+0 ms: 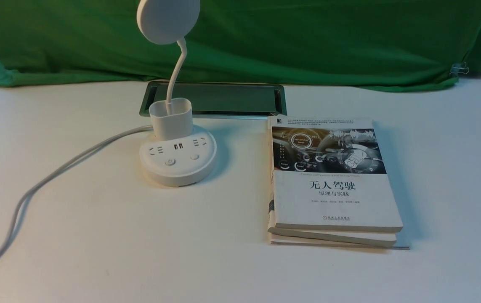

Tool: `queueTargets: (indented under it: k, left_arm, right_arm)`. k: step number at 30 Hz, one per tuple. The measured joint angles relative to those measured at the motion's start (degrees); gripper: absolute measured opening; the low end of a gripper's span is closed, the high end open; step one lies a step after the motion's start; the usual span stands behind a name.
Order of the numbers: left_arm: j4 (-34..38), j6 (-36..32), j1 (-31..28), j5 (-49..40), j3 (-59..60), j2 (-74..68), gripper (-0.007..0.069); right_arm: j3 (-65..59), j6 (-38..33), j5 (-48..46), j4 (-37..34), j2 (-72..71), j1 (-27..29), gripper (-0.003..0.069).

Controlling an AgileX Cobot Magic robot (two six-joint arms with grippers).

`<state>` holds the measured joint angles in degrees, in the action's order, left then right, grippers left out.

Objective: Turn on the desk lamp on the white desktop with your hand.
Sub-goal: 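Press the power button on the lamp base to turn the lamp on with the left gripper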

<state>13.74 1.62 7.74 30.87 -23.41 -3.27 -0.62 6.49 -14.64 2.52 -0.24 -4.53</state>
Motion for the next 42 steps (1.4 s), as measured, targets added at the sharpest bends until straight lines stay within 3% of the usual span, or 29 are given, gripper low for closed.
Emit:
queueTargets:
  k: [1,3,5,8,10,12,16,20,23,27,29,34,42]
  left_arm:
    - [0.0,-0.3,0.0,0.0,-0.6,-0.3,0.0023]
    - [0.1,-2.3,0.0,-14.3,-6.9,-5.5,0.0024]
    - [0.1,-2.7,0.0,-19.4,-8.2,-7.6,0.0025]
    - [1.7,-1.3,0.0,-37.5,-9.1,-17.0,0.0027]
    - [2.7,-1.1,0.0,-42.2,-9.1,-20.0,0.0027]
    - [7.1,-1.6,0.0,-52.8,-9.1,-29.8,0.0027]
    - [15.8,-7.9,0.0,-63.5,-10.3,-44.4,0.0027]
    - [22.5,-15.6,1.3,-68.7,-13.4,-56.6,0.0027]
    - [23.1,-17.1,5.6,-69.9,-16.9,-64.8,0.0027]
    - [15.3,-11.6,13.8,-68.6,-24.1,-75.6,0.0027]
    - [7.0,-6.1,17.1,-67.5,-29.5,-81.6,0.0027]
    - [-7.2,3.6,18.8,-66.5,-42.1,-93.8,0.0027]
    - [-15.7,7.1,18.3,-63.4,-57.2,-106.0,0.0027]
  right_arm:
    - [0.0,0.0,0.0,0.0,0.0,0.0,0.0241]
    - [0.0,0.0,0.0,0.0,0.0,0.0,0.0241]
    - [0.0,0.0,0.0,0.0,0.0,0.0,0.0241]
    - [0.0,0.0,0.0,0.0,0.0,0.0,0.0241]
    - [0.0,0.0,0.0,0.0,0.0,0.0,0.0241]
    - [0.0,0.0,0.0,0.0,0.0,0.0,0.0241]
    - [0.0,0.0,0.0,0.0,0.0,0.0,0.0241]
    - [0.0,0.0,0.0,0.0,0.0,0.0,0.0241]
    - [0.0,0.0,0.0,0.0,0.0,0.0,0.0241]
    - [0.0,0.0,0.0,0.0,0.0,0.0,0.0241]
    - [0.0,0.0,0.0,0.0,0.0,0.0,0.0241]
    - [0.0,0.0,0.0,0.0,0.0,0.0,0.0241]
    - [0.0,0.0,0.0,0.0,0.0,0.0,0.0241]
